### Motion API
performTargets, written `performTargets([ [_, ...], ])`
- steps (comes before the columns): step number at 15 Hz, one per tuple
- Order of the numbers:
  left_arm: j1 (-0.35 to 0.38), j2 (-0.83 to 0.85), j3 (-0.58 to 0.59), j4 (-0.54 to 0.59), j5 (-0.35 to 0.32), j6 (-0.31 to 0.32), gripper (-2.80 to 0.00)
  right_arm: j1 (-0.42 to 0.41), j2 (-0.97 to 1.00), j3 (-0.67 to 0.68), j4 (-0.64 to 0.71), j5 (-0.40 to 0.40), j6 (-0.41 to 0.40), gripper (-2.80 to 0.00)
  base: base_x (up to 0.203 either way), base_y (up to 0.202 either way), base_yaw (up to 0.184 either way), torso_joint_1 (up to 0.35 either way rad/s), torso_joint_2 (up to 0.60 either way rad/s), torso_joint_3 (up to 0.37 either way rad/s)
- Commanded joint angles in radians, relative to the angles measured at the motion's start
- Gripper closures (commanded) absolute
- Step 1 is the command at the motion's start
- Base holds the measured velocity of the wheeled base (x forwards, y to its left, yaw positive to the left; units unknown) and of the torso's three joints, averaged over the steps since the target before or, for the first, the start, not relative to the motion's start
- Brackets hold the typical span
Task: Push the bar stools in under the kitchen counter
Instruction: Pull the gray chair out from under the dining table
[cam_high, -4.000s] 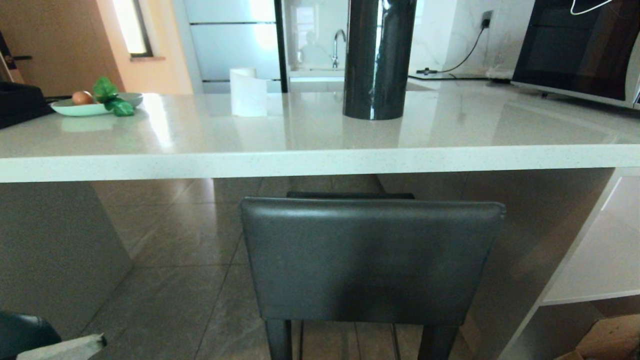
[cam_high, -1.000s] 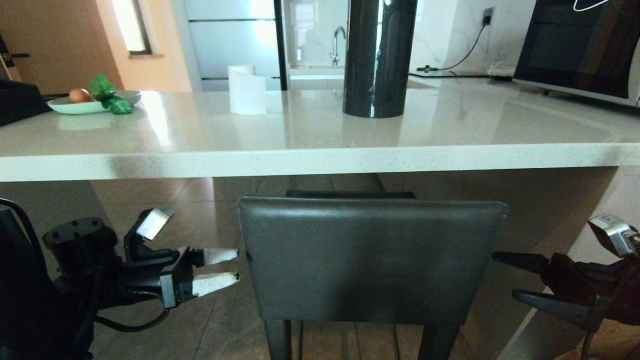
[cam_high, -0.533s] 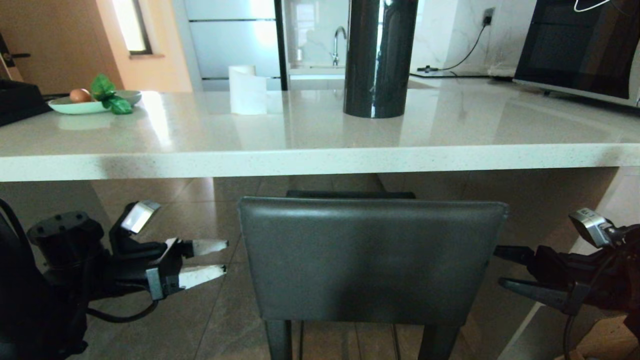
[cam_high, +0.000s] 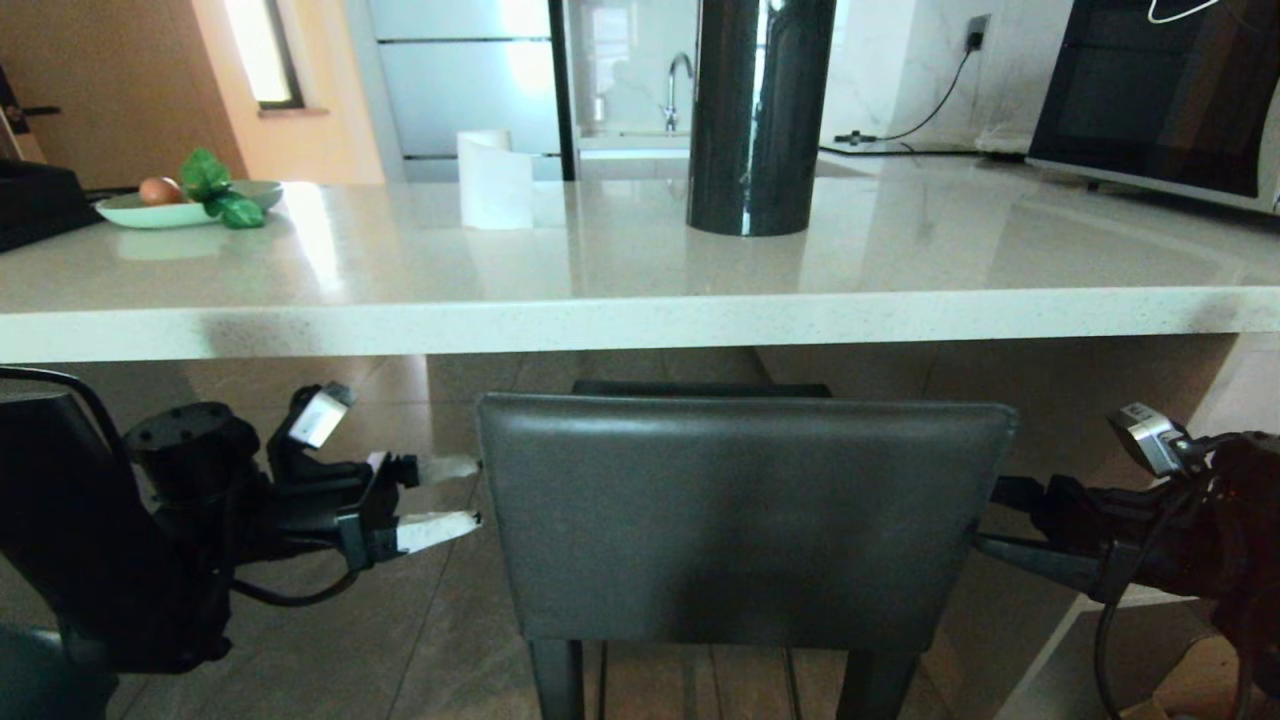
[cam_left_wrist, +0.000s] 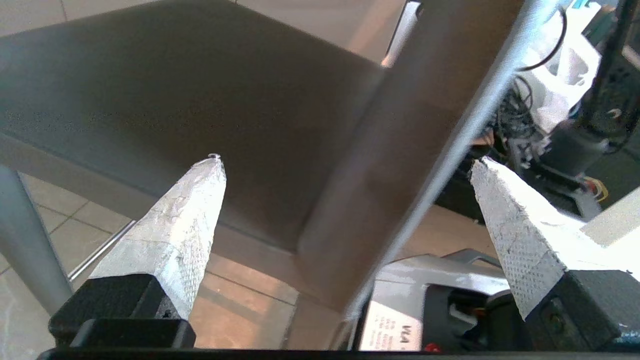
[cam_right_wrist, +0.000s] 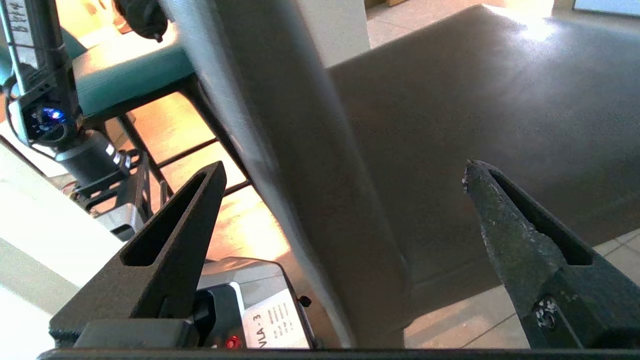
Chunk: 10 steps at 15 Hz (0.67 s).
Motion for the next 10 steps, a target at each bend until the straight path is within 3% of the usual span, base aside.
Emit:
performTargets([
  [1, -0.017, 0.058, -0.042, -0.009, -0.006, 0.003, -2.80, 0.027, 0.041, -0.031, -0.008, -0.002, 0.001, -2.80, 0.000, 0.000, 0.000, 0.000, 0.00, 0.000],
  [5, -0.041, 0.103, -0.130, -0.009, -0.005, 0.000, -2.80, 0.065, 0.078, -0.096, -0.008, -0.023, 0.001, -2.80, 0.000, 0.000, 0.000, 0.000, 0.00, 0.000],
  [10, -0.116, 0.048, -0.088, -0.009, -0.012, -0.020, -2.80, 0.134, 0.076, -0.090, -0.008, 0.006, 0.021, -2.80, 0.000, 0.000, 0.000, 0.000, 0.00, 0.000],
])
